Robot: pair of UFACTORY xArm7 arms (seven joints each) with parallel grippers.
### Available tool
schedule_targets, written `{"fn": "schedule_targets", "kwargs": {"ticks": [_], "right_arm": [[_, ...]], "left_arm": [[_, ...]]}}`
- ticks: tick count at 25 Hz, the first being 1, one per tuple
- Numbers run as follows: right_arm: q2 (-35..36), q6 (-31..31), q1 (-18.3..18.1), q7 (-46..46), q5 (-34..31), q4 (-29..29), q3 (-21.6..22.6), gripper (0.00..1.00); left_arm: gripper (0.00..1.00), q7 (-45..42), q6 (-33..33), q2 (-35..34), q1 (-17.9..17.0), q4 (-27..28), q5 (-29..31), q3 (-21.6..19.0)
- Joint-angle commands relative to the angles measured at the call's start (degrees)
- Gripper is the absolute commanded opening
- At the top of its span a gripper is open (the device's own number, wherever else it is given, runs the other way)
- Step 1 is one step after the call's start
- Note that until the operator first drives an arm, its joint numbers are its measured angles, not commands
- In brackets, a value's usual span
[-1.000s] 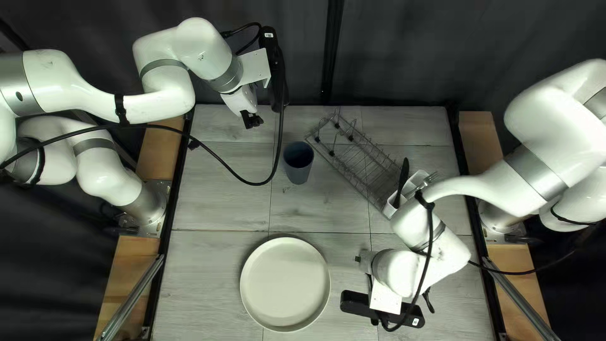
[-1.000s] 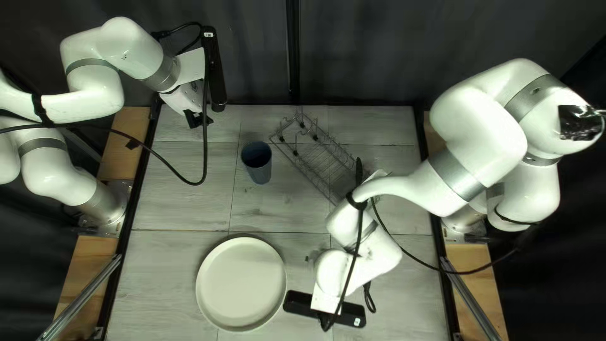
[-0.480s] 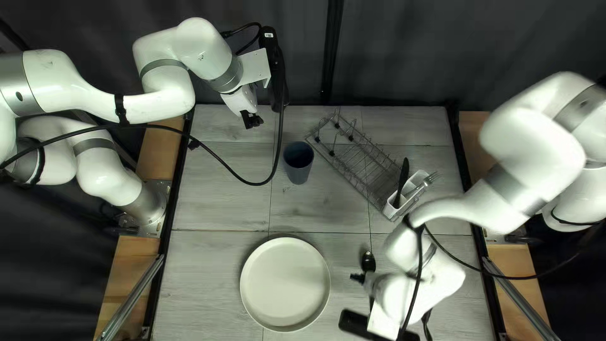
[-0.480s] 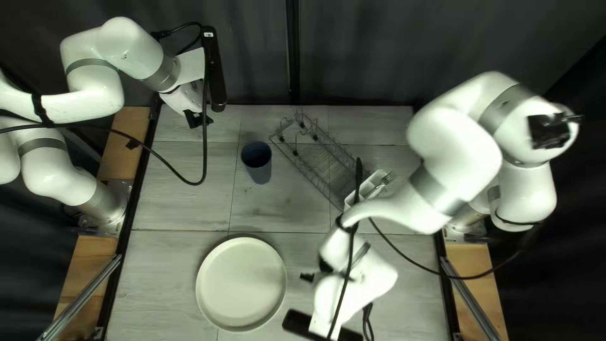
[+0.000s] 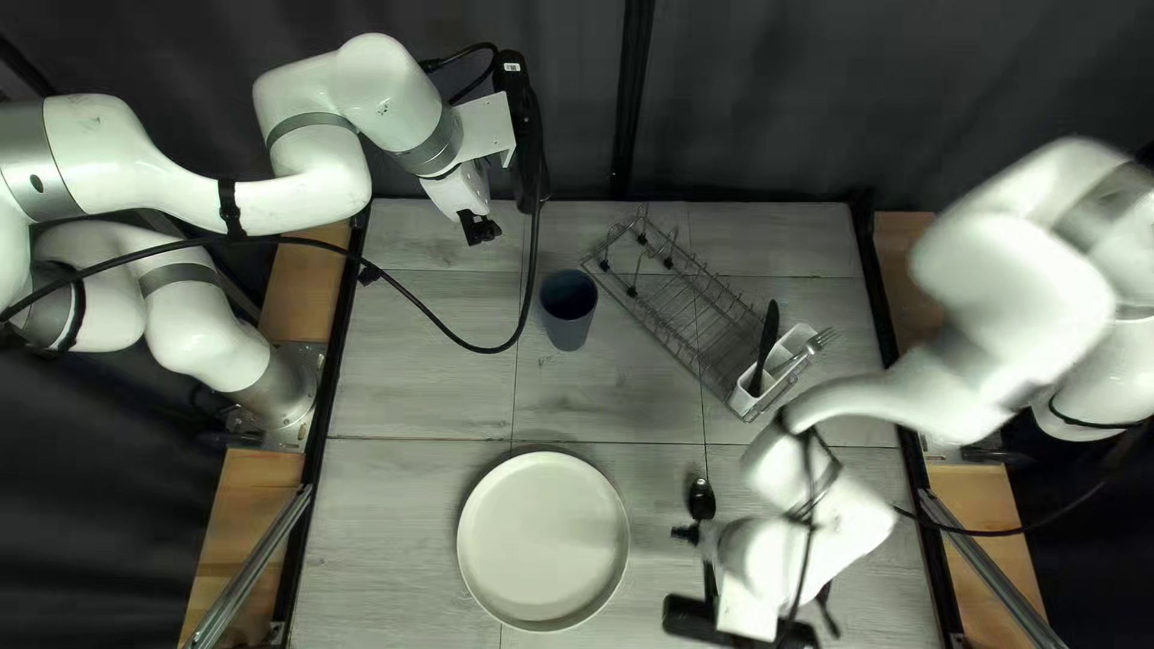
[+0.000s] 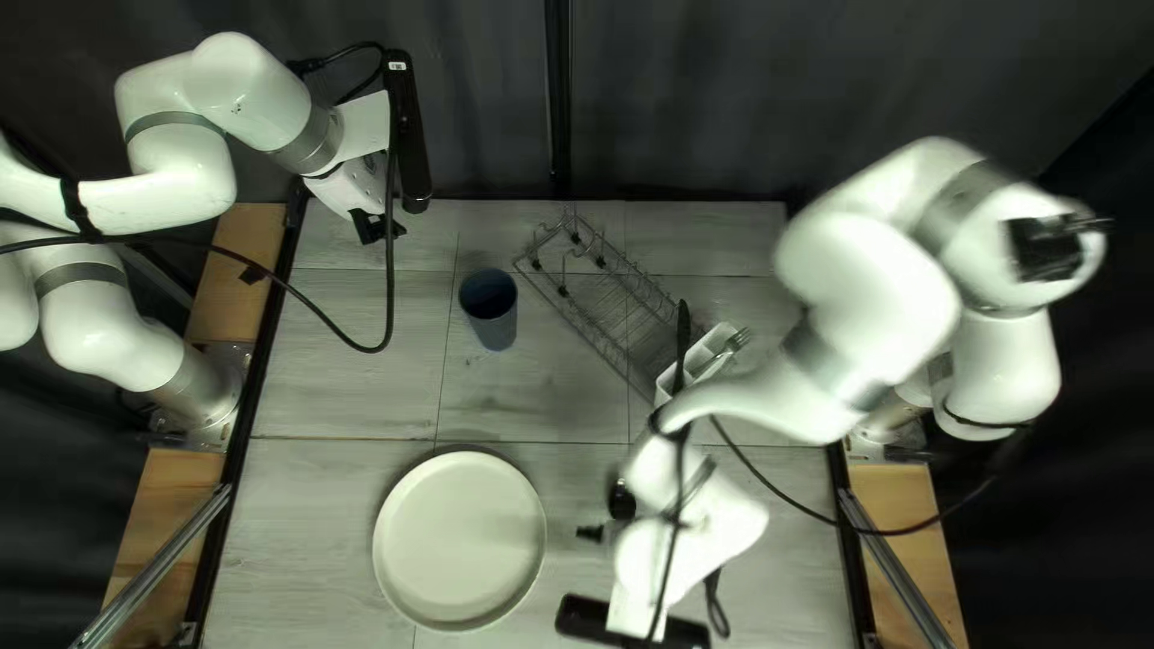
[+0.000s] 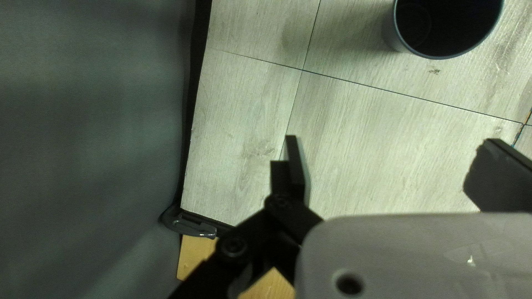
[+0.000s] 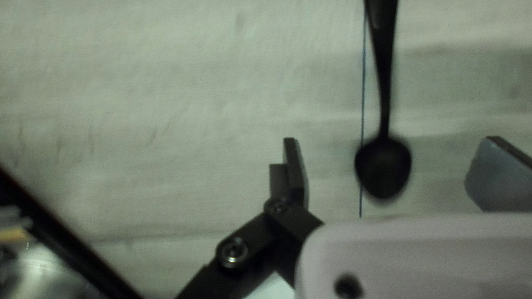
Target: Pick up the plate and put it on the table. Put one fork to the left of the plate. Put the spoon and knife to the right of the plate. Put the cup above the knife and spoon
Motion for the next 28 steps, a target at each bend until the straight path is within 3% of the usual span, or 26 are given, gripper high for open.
{"fn": "schedule_targets", "kwargs": {"ticks": [1,7,11,20,23,28], "right_arm": [[-18.55,5.44,-2.53,-7.34,9.2,-9.77,-7.4,1.0],[-30.74,11.58,-4.78,-4.78,9.03,-14.18,-11.68,1.0],[-35.29,12.94,-7.52,-0.56,6.99,-15.03,-12.34,1.0],[-35.68,16.16,-11.2,7.36,2.93,-9.13,-9.12,1.0],[-35.89,16.46,-14.72,13.1,2.49,-7.69,-9.67,1.0],[-36.83,14.67,-20.3,30.18,5.72,-8.58,-9.58,1.0]], "left_arm": [[1.0,0.0,0.0,0.0,0.0,0.0,0.0,0.0],[1.0,0.0,0.0,0.0,0.0,0.0,0.0,0.0],[1.0,0.0,0.0,0.0,0.0,0.0,0.0,0.0],[1.0,0.0,0.0,0.0,0.0,0.0,0.0,0.0],[1.0,0.0,0.0,0.0,0.0,0.0,0.0,0.0],[1.0,0.0,0.0,0.0,0.0,0.0,0.0,0.0]]}}
